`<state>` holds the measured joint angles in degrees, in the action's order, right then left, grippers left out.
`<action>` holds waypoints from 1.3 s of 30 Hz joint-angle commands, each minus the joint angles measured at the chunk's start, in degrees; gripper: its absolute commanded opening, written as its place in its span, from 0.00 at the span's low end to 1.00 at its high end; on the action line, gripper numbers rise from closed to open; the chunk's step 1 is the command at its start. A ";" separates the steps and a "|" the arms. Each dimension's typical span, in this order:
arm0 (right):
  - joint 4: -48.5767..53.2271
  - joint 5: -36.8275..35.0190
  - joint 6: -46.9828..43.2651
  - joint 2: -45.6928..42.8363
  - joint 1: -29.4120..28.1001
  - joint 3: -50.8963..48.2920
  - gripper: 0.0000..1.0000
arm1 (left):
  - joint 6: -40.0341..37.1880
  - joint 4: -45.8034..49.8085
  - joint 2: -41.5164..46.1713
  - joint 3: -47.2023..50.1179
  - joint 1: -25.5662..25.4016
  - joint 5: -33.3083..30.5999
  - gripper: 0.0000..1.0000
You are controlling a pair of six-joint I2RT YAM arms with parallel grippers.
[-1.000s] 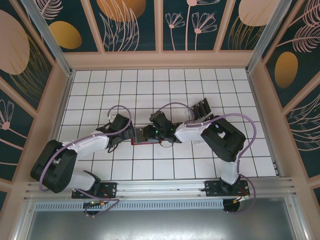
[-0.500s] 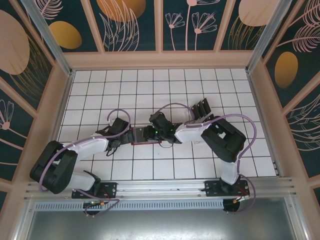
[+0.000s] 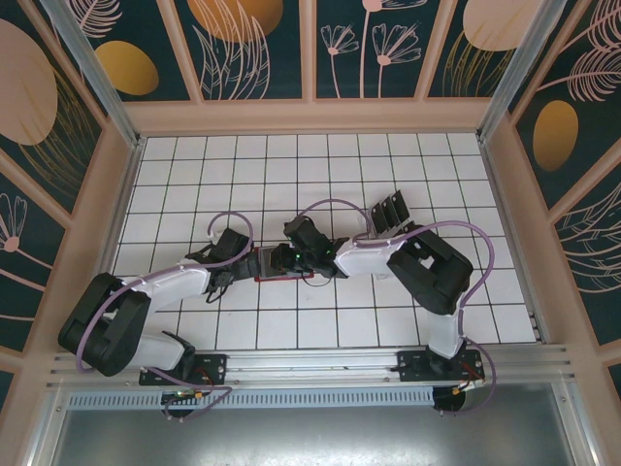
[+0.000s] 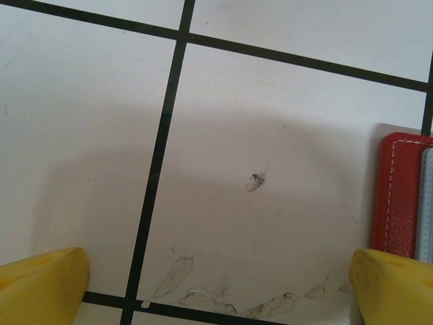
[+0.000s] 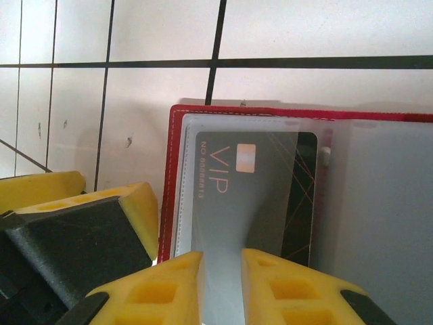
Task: Put the credit cards into the card holder
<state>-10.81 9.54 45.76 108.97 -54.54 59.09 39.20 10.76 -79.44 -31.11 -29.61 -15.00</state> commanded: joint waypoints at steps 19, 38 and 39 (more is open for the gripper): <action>1.98 -4.59 -0.07 -2.80 -0.66 -4.04 0.29 | -0.44 -1.44 -1.46 0.56 0.17 3.05 0.99; 3.68 -1.99 -1.17 1.60 -2.24 2.14 0.25 | -0.27 -3.20 -1.51 2.02 0.18 3.90 0.99; 3.69 -1.81 -1.11 1.78 -2.38 2.41 0.25 | -0.26 -3.28 -1.57 2.11 0.16 3.97 0.99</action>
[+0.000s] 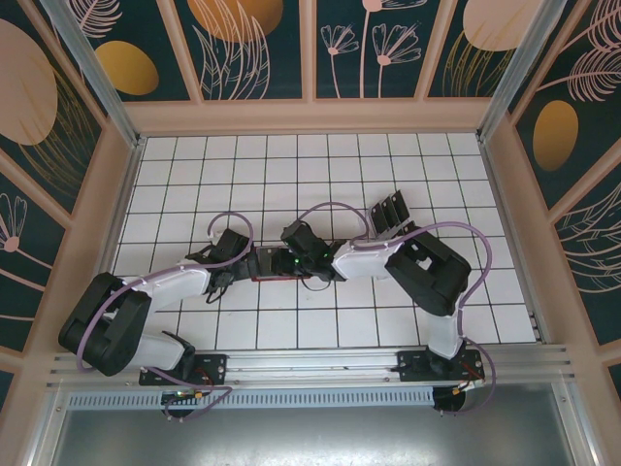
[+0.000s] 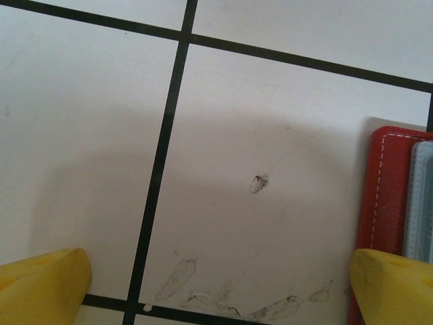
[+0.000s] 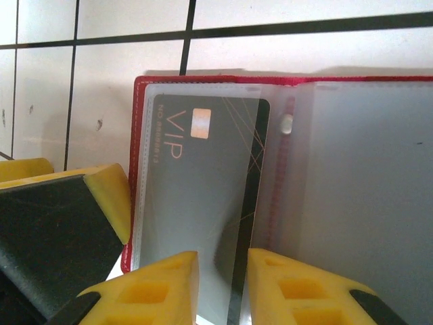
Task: Put the credit cards into the card holder
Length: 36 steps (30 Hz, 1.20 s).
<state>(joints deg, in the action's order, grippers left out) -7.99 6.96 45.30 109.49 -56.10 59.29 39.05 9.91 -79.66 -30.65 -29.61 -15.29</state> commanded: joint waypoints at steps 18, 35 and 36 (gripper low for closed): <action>3.13 -1.30 -2.21 -3.76 -0.12 2.37 0.33 | 2.50 2.77 8.02 0.17 0.19 -0.52 0.99; 3.16 0.10 -3.14 1.69 1.96 5.65 0.34 | 2.35 4.94 11.37 -1.77 0.21 -3.04 0.99; 3.11 0.33 -3.08 2.21 1.96 5.95 0.34 | 2.35 4.87 11.37 -1.67 0.16 -2.90 0.99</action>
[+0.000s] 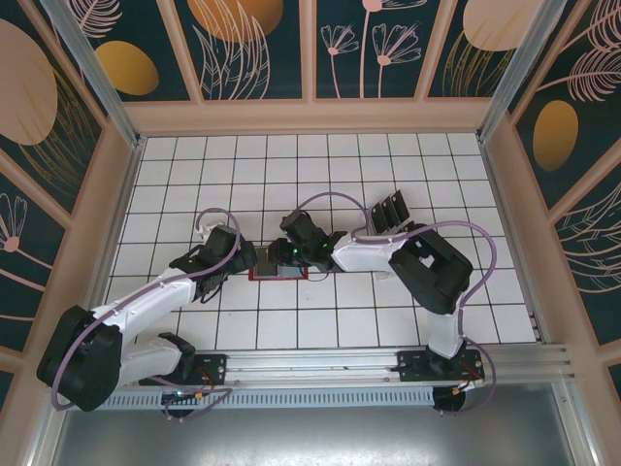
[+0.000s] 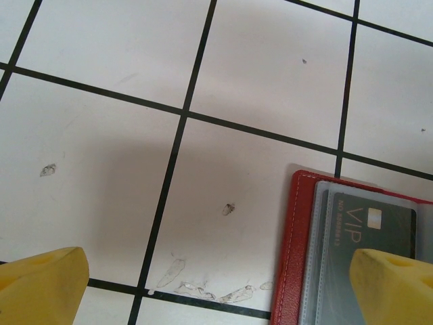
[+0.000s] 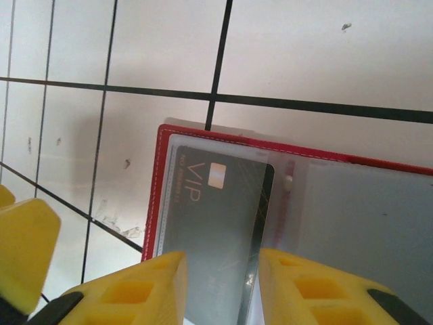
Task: Put the credit cards into the card holder
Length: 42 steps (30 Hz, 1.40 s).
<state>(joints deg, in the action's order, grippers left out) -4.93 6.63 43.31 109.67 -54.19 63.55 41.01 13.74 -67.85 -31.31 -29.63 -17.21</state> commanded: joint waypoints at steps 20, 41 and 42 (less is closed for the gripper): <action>3.35 -9.96 -0.60 -14.54 0.74 -10.38 0.44 | -1.89 -7.16 -3.34 -1.39 0.21 9.95 0.99; 1.25 -13.34 -1.88 -14.14 5.02 -16.22 0.41 | -3.46 -14.93 -11.02 -1.92 0.25 17.00 0.98; 1.10 -13.23 -1.92 -13.89 5.04 -16.06 0.39 | -3.48 -15.18 -11.37 -1.93 0.21 17.12 0.99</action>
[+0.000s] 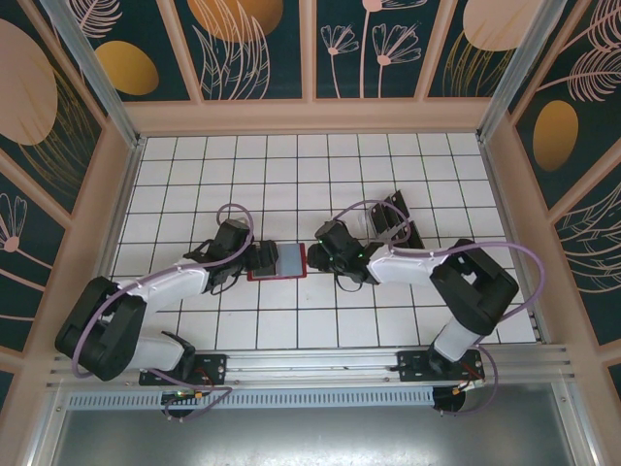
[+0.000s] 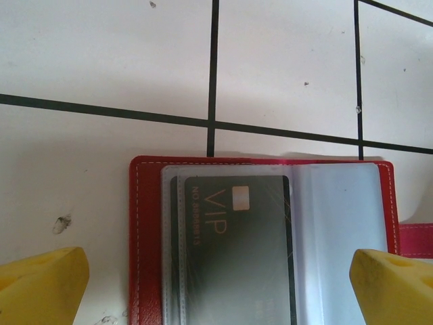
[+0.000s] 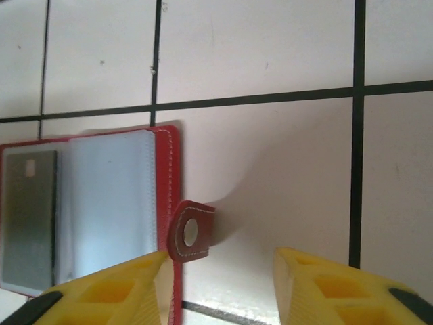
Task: Put the credit cards into the card holder
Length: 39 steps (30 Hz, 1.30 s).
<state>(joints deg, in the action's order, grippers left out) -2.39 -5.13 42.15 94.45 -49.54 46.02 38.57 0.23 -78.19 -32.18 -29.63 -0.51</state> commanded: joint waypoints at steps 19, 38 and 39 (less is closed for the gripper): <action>-4.01 1.74 -0.72 2.93 -0.38 1.18 0.00 | -1.54 -7.52 -6.50 0.14 0.23 3.76 0.98; -5.79 2.99 -0.33 3.33 -0.23 0.61 0.00 | 8.02 -14.17 2.00 -1.94 -3.75 11.32 0.99; -5.78 3.01 -0.26 3.21 -0.13 0.49 0.00 | 8.67 -14.67 0.89 -2.78 -4.87 11.50 0.99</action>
<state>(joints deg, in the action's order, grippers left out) -7.35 -2.50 41.25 96.92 -49.69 46.50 43.88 -10.48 -75.79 -32.75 -32.23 8.14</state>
